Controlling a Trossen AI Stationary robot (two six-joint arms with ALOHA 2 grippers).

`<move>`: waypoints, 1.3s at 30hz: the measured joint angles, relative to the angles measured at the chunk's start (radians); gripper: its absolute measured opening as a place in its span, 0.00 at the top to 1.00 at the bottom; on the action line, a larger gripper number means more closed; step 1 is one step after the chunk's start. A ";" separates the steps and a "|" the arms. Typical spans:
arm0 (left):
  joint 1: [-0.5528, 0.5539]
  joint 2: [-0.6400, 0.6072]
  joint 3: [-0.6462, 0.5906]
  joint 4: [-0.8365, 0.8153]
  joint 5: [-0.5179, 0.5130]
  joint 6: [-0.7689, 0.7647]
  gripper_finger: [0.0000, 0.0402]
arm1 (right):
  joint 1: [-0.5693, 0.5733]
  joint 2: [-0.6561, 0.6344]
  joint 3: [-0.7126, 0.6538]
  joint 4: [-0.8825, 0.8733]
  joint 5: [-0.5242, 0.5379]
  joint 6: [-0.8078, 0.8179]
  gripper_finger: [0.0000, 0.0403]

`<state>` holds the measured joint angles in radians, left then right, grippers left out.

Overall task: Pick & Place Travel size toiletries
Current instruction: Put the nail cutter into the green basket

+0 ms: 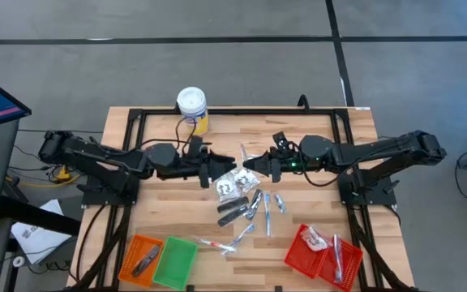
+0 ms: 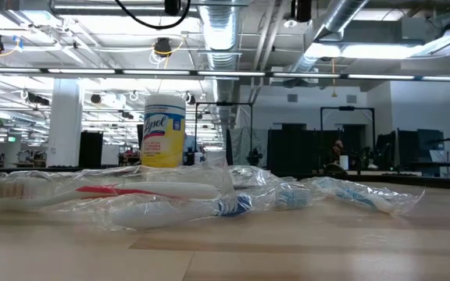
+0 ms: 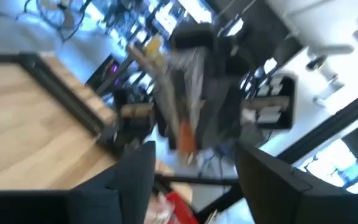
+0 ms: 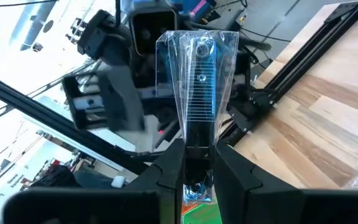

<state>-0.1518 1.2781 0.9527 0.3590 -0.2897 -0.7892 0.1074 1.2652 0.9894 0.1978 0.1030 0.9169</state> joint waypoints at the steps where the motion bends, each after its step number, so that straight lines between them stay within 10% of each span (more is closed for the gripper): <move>1: 0.005 0.000 0.000 0.020 0.000 0.004 0.45 | 0.000 0.000 0.000 0.001 0.002 0.000 0.86; 28: 0.105 0.127 0.000 0.252 0.182 -0.033 0.41 | -0.005 0.000 0.000 0.021 0.011 -0.001 0.86; 39: 0.110 0.127 0.000 0.256 0.187 -0.025 0.64 | -0.005 0.000 0.000 0.021 0.011 0.000 0.86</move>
<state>-0.0414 1.4055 0.9524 0.6151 -0.1032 -0.8144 0.1024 1.2652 0.9894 0.2192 0.1138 0.9165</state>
